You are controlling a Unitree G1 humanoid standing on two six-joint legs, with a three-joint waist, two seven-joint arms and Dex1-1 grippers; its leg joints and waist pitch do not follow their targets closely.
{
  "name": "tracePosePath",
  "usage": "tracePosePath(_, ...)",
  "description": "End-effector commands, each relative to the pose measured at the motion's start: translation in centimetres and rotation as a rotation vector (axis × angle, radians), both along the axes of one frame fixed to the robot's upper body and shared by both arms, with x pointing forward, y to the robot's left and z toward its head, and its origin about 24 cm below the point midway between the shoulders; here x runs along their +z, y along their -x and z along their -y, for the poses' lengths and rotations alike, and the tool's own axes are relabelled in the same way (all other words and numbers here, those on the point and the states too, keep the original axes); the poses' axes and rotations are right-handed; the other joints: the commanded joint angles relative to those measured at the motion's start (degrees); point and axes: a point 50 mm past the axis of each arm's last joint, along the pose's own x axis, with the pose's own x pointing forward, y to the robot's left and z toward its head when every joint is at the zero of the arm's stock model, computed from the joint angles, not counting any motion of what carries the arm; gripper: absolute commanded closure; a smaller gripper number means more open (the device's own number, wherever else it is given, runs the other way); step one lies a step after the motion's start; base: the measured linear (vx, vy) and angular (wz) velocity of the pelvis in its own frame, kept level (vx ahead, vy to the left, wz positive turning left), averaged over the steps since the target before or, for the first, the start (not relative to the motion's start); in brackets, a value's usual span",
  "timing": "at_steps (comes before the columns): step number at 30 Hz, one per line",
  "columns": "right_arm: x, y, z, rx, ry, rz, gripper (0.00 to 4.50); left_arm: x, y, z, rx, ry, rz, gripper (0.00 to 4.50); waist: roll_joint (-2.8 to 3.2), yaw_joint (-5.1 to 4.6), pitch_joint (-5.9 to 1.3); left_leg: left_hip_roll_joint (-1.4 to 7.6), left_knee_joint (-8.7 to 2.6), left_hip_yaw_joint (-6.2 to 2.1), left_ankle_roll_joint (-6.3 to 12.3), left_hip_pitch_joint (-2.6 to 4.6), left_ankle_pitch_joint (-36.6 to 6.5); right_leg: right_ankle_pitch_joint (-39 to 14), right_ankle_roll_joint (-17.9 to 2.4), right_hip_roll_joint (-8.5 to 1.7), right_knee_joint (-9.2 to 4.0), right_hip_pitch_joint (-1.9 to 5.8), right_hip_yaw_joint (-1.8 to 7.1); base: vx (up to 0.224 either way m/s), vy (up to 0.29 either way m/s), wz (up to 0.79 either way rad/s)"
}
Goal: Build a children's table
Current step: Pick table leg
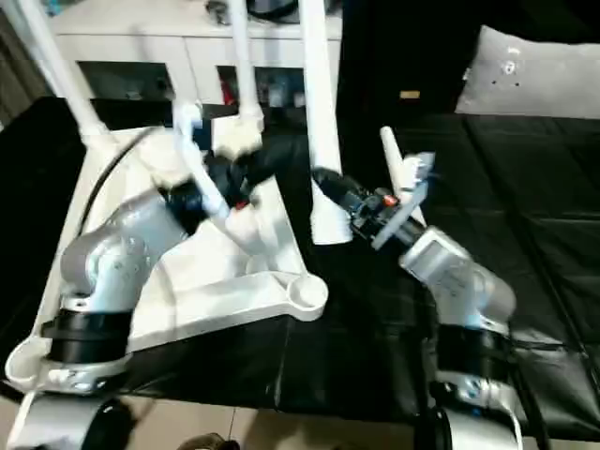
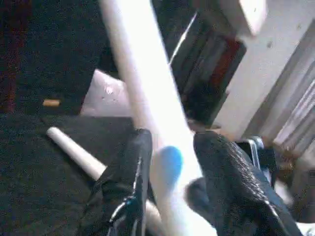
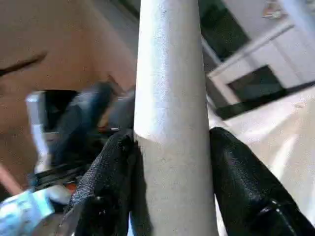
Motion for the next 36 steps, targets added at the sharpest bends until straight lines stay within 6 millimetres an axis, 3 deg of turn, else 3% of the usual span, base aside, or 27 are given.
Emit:
tracePosePath(1,0.8,0.8,-0.3,0.057,-0.023,0.050,2.63,1.3,0.1,0.4,-0.035,0.089,-0.005,2.44,-1.16,0.30,-4.08,1.50,-3.40,-0.44,2.77,0.80,-8.88,-20.17,-8.39,-4.10,-5.50,3.08,2.11,0.000,0.000,0.00)
tracePosePath(5,1.3,1.8,-1.0,0.120,-0.031,0.082,2.63,2.1,0.4,0.7,-0.088,0.161,-0.025,2.34,-1.35,0.52,-4.14,1.54,-3.49,-0.62,2.71,0.77,-8.30,-20.25,-7.19,-4.13,-5.56,2.93,2.15,0.000,0.000,0.00)
tracePosePath(7,1.3,1.9,-1.0,0.133,-0.034,0.087,2.63,2.0,0.5,0.8,-0.095,0.156,-0.029,2.03,-1.53,0.55,-4.12,1.53,-3.56,-0.64,2.75,0.54,-7.42,-19.70,-6.66,-4.08,-5.51,3.04,2.17,0.000,0.000,0.00)
tracePosePath(9,1.4,2.1,-1.2,0.155,-0.026,0.093,2.63,1.9,0.6,0.8,-0.098,0.152,-0.040,2.01,-1.38,0.55,-4.18,1.48,-3.49,-0.62,2.81,0.54,-6.98,-19.38,-6.34,-4.10,-5.49,3.01,2.21,0.000,0.000,0.00)
tracePosePath(16,1.4,2.6,-1.7,0.191,-0.021,0.094,2.63,2.0,0.8,0.8,-0.125,0.166,-0.047,1.59,-1.35,0.78,-4.24,1.60,-3.51,-0.60,2.69,0.61,-6.10,-16.94,-7.14,-4.11,-5.21,3.00,2.31,0.000,0.000,0.00)
tracePosePath(21,0.9,3.5,-1.9,0.270,-0.044,0.088,2.63,2.2,1.9,0.4,-0.314,0.285,0.012,1.51,-1.50,1.18,-4.13,1.49,-3.56,-0.47,2.89,0.60,-6.39,-18.97,-6.46,-4.22,-5.51,3.01,2.39,0.000,0.000,0.00)
tracePosePath(22,0.8,3.6,-1.9,0.279,-0.046,0.085,2.63,2.1,2.0,0.3,-0.335,0.293,0.017,2.05,-1.48,1.10,-4.18,1.58,-3.61,-0.57,2.80,0.51,-6.11,-18.10,-6.58,-4.16,-5.29,3.02,2.39,0.000,0.000,0.00)
tracePosePath(23,0.8,3.7,-1.9,0.287,-0.043,0.084,2.63,2.0,2.2,0.2,-0.364,0.299,0.023,2.19,-1.45,1.04,-4.17,1.59,-3.63,-0.59,2.78,0.53,-6.20,-18.03,-6.59,-4.12,-5.31,2.98,2.33,0.000,0.000,0.00)
tracePosePath(30,0.3,4.0,-1.9,0.317,-0.024,0.070,2.63,1.9,3.0,-0.2,-0.495,0.306,0.059,2.07,-1.27,1.07,-4.07,1.66,-3.82,-0.66,1.81,0.83,-7.65,-20.69,-5.55,-4.26,-5.58,2.87,2.41,0.000,0.000,0.00)
tracePosePath(32,0.1,4.2,-1.9,0.327,-0.010,0.063,2.63,1.8,3.1,-0.3,-0.520,0.308,0.068,2.45,-1.23,1.08,-4.12,1.58,-3.77,-0.59,1.72,0.73,-7.27,-19.55,-5.71,-4.15,-5.46,2.88,2.48,0.000,0.000,0.00)
tracePosePath(36,-0.1,4.2,-2.0,0.329,-0.001,0.058,2.63,1.5,2.9,-0.5,-0.525,0.287,0.071,2.39,-1.24,1.05,-4.07,1.64,-3.83,-0.61,1.63,0.76,-7.80,-19.74,-6.06,-4.25,-5.47,2.89,2.45,0.000,0.000,0.00)
